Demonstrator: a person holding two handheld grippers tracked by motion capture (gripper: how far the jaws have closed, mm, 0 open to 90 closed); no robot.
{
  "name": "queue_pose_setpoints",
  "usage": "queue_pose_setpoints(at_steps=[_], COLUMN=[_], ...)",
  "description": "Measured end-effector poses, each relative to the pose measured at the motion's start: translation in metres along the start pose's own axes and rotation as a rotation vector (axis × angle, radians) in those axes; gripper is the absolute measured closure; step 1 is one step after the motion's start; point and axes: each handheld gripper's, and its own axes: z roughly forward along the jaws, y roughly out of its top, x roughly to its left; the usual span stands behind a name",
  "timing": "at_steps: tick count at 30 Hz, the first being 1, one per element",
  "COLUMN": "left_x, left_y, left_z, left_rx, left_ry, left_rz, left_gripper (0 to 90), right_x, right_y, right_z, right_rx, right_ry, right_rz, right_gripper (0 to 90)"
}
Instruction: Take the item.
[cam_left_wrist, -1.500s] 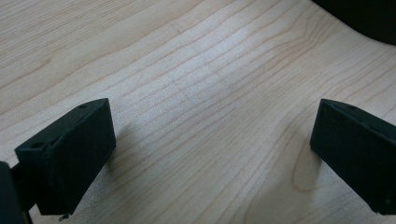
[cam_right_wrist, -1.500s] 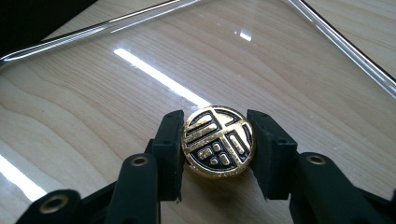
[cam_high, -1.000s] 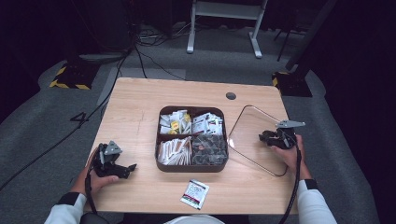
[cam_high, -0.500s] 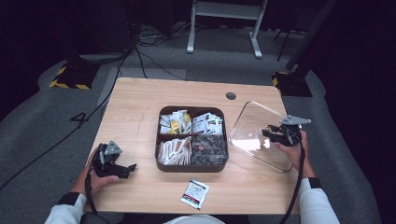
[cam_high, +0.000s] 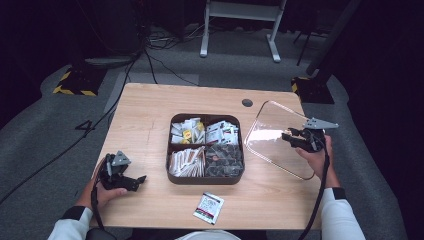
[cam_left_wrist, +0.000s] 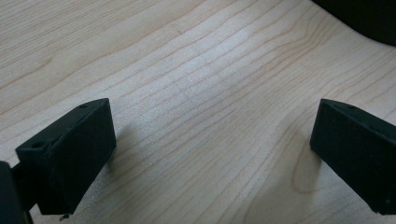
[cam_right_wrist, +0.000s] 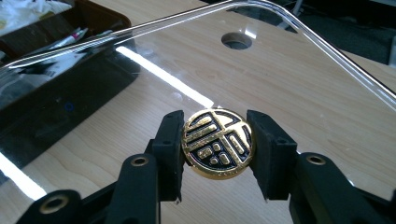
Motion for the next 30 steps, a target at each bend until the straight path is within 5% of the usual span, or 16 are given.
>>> queue_pose_setpoints(at_steps=[12,30], left_x=[0.000,0.000], left_y=[0.000,0.000], left_z=[0.000,0.000], left_rx=[0.000,0.001], left_ry=[0.000,0.001], left_rz=[0.000,0.004], left_gripper=[0.5,0.5], right_x=[0.015,0.032], right_y=[0.022,0.041], right_z=[-0.013,-0.010], right_rx=[-0.058,-0.081], right_ry=[0.020,0.045], right_rz=[-0.027,-0.049], right_gripper=[59.1,59.1])
